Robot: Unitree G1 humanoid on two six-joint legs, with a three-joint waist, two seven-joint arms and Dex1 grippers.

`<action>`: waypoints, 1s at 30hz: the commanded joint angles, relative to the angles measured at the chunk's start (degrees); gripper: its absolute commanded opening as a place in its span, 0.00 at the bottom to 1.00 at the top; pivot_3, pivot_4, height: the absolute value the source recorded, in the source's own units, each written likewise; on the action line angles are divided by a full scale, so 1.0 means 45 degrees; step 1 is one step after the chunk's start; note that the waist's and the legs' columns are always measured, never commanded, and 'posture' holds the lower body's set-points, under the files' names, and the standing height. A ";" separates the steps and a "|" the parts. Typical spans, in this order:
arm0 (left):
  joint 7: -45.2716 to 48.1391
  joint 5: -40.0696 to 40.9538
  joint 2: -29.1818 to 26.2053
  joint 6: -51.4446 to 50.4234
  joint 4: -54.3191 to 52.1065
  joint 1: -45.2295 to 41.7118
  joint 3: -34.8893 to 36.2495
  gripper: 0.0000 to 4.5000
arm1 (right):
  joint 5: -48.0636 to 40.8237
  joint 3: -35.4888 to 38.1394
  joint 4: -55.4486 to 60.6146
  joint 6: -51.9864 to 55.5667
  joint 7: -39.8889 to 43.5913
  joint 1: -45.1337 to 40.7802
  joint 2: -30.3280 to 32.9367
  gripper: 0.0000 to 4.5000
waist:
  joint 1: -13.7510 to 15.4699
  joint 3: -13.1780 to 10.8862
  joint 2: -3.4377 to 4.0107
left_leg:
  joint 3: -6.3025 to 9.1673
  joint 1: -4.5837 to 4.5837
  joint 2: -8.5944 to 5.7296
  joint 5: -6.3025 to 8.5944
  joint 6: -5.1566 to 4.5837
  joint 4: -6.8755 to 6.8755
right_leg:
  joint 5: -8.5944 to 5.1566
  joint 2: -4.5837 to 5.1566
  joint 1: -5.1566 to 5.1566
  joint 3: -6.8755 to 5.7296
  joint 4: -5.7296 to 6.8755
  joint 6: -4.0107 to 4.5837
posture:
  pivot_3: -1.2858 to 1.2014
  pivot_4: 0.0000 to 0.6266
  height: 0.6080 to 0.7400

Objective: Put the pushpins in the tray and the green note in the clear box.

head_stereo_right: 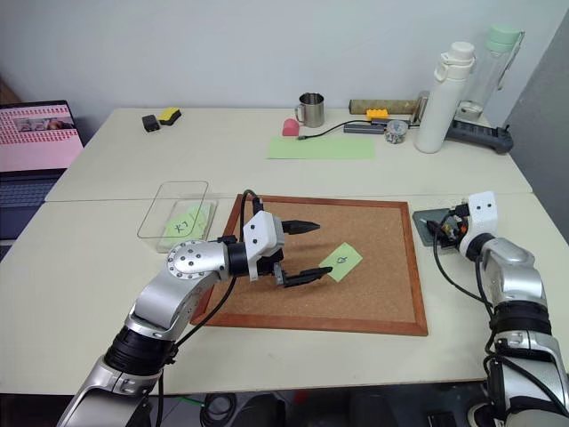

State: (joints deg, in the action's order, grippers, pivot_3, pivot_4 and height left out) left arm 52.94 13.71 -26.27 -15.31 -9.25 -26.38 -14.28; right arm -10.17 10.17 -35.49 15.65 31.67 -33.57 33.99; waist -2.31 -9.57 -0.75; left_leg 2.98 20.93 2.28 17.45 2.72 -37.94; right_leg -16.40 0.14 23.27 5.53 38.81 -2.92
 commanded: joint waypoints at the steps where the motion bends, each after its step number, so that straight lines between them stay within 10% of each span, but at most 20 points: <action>1: -0.0100 -0.0050 0.0025 0.0268 -0.0262 -0.0022 0.0181 1.00 | 0.0055 0.0116 -0.0031 -0.0299 0.0189 -0.0409 0.0293 0.99 | 0.0000 0.0000 0.0000 | 0.0001 0.0000 0.0000 0.0000 0.0000 0.0000 | 0.0000 0.0000 0.0000 -0.0001 0.0001 0.0000 | 0.52 0.24 1.00; 30: 0.1259 0.0113 -0.0594 0.0057 0.1734 -0.0476 0.0328 1.00 | -0.4220 -0.0591 1.3035 0.4174 0.2567 0.4992 0.0857 0.99 | 0.0108 0.0000 0.0000 | 0.0025 0.0002 -0.0002 0.0001 -0.0002 -0.0004 | 0.0000 -0.0009 -0.0002 -0.0015 0.0008 -0.0001 | 0.52 0.24 1.00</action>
State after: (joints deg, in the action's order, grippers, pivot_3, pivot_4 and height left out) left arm 56.80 13.42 -27.77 -15.60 -1.22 -27.60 -13.58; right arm -28.72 10.67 18.45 33.98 41.89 -11.86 37.17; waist -1.83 -9.57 -0.75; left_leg 3.10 20.94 2.27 17.46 2.72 -37.96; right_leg -16.40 0.09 23.26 5.46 38.85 -2.92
